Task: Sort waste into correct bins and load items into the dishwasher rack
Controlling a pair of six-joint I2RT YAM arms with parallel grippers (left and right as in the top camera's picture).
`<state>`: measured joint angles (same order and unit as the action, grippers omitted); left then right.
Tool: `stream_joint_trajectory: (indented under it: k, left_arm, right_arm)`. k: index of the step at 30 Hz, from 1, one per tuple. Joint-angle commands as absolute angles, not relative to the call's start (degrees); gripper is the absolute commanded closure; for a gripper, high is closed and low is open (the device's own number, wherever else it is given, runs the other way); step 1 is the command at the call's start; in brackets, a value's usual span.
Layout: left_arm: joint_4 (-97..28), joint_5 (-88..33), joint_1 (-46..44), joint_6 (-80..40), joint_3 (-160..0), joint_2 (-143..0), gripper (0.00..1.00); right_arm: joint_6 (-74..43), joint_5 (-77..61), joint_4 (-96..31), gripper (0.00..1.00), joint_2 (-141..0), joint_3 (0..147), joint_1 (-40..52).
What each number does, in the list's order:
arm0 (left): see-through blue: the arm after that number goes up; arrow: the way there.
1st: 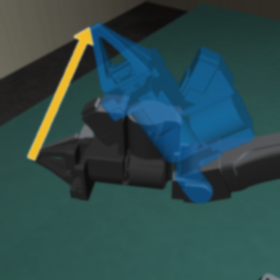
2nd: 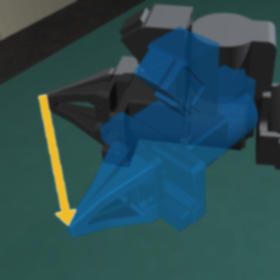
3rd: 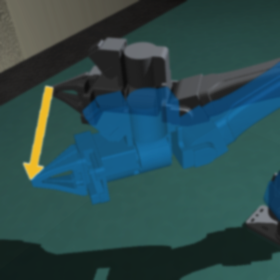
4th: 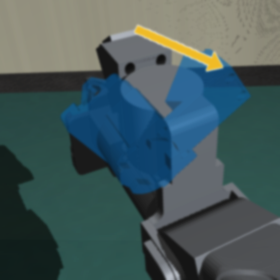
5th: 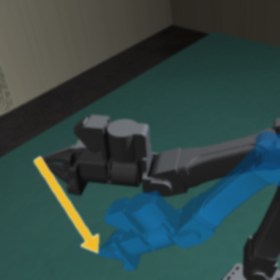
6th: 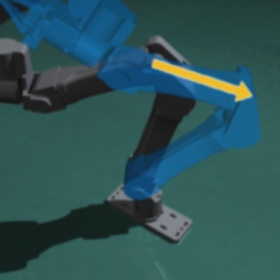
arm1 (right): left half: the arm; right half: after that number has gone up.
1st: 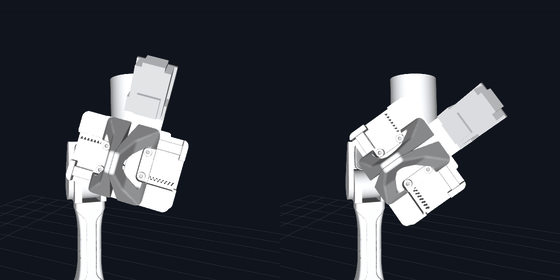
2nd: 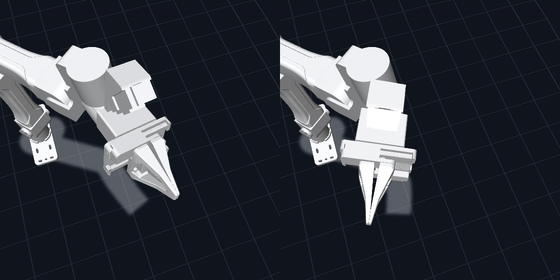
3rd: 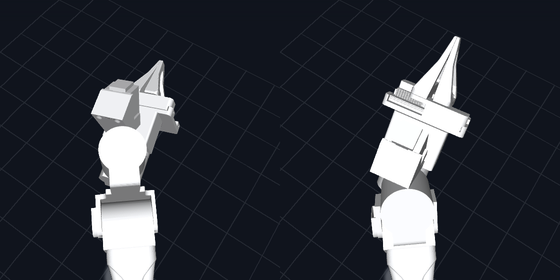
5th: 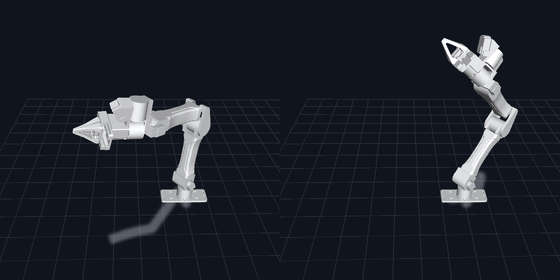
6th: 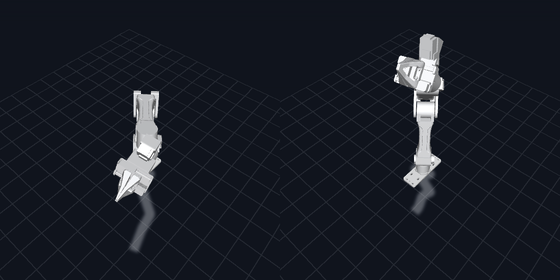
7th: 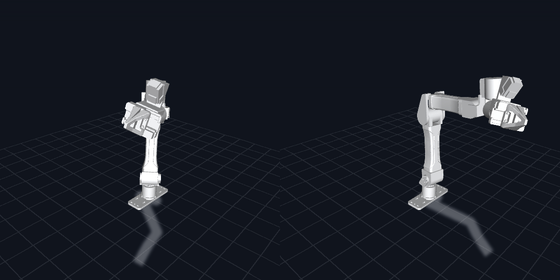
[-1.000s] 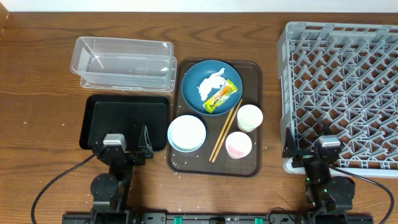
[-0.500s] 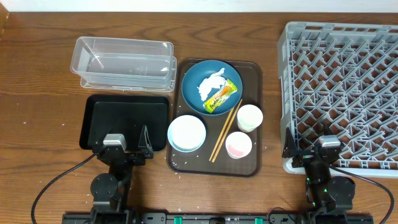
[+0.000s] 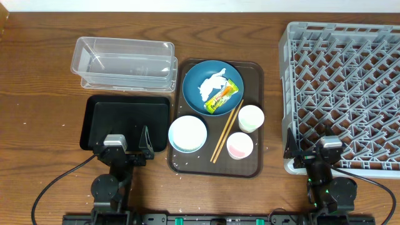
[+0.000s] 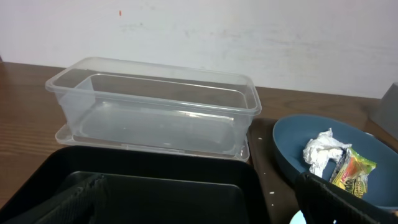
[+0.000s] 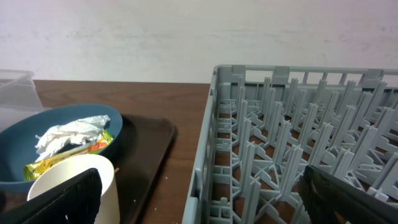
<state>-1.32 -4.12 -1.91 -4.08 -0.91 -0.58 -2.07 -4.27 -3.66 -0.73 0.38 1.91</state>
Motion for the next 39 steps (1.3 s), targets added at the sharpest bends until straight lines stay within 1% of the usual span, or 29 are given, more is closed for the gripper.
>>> stream_joint_trajectory:
  k: [1,5,10,16,20,22,27,31,36,39]
  left_arm:
    - [-3.6,-4.5,-1.6,-5.7,-0.2,-0.2,0.02]
    - [-3.6,-4.5,-1.6,-8.4,-0.8,-0.5,0.02]
    - [-3.8,-4.5,-1.6,-8.5,-4.3,-4.5,0.02]
    - [-6.3,-5.6,-1.6,-8.4,-15.5,-20.2,0.02]
    - [-13.5,-6.8,-1.7,-8.4,-27.5,-34.2,0.02]
    - [-19.4,-7.9,-1.7,-8.4,-34.6,-41.4,0.02]
    - [-40.1,-9.6,-1.7,-8.4,-52.8,-56.3,0.02]
    - [-52.8,-6.2,-1.7,-8.2,-61.1,-63.0,0.02]
    - [-54.0,-6.4,-1.7,-8.2,-61.6,-64.9,0.02]
    - [-50.6,-9.6,-1.7,-8.1,-61.6,-64.9,0.02]
  right_arm:
    - [-3.0,-4.3,-3.8,0.01,-0.5,0.3,2.5]
    - [-9.2,-2.8,-3.7,0.01,-0.5,0.5,2.4]
    - [-9.2,-2.0,-3.7,0.01,-1.8,3.1,2.4]
    - [-9.2,1.1,-3.7,0.01,-11.7,10.8,2.4]
    - [-9.1,1.3,-5.0,0.01,-23.1,18.8,2.4]
    - [-9.1,1.3,-6.8,0.01,-29.2,23.3,2.4]
    - [-9.1,1.3,-15.7,0.01,-43.8,35.4,2.4]
    - [-8.3,1.3,-23.3,0.01,-53.2,43.2,2.4]
    - [-8.3,0.8,-24.4,0.01,-58.9,46.1,2.4]
    - [-8.3,0.8,-24.3,0.01,-59.1,46.1,2.4]
